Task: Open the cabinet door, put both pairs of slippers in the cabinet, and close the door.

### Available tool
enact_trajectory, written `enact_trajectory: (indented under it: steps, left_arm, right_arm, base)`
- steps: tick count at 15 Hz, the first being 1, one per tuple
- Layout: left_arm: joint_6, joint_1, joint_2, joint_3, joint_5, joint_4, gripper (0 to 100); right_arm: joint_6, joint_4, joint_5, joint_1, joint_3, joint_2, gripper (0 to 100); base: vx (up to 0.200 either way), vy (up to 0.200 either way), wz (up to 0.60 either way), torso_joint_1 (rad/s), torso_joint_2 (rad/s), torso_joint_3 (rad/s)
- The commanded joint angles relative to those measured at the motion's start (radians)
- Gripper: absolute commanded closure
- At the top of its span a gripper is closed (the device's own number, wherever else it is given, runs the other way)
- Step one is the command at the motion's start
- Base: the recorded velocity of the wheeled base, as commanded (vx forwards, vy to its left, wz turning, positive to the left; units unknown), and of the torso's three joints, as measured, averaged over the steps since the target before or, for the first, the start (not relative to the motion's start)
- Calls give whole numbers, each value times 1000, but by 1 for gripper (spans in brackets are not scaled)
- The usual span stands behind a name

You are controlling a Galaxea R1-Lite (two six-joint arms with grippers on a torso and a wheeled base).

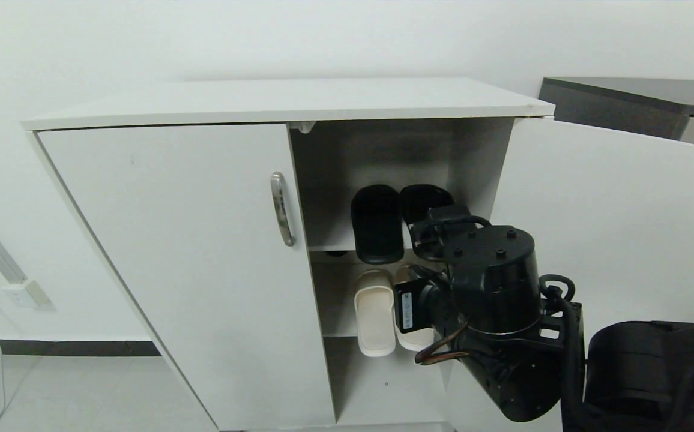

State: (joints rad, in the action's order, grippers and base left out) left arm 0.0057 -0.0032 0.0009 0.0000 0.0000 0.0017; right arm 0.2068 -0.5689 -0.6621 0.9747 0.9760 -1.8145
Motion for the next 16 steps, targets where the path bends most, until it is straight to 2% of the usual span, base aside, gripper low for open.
enact_trajectory:
  steps: [1,15,16]
  left_arm:
    - [0,0,1,0,0,0,100]
    - [-1,0,1,0,0,-2,100]
    - [-1,0,-1,0,2,-2,100]
  right_arm:
    - [0,0,1,1,-2,-9,100]
    - [0,-19,1,-2,-31,-29,100]
    - [0,-31,21,-2,-45,-25,100]
  base:
    - [-200,0,0,12,7,2]
    - [-200,0,0,1,3,1]
    - [0,0,0,0,0,0]
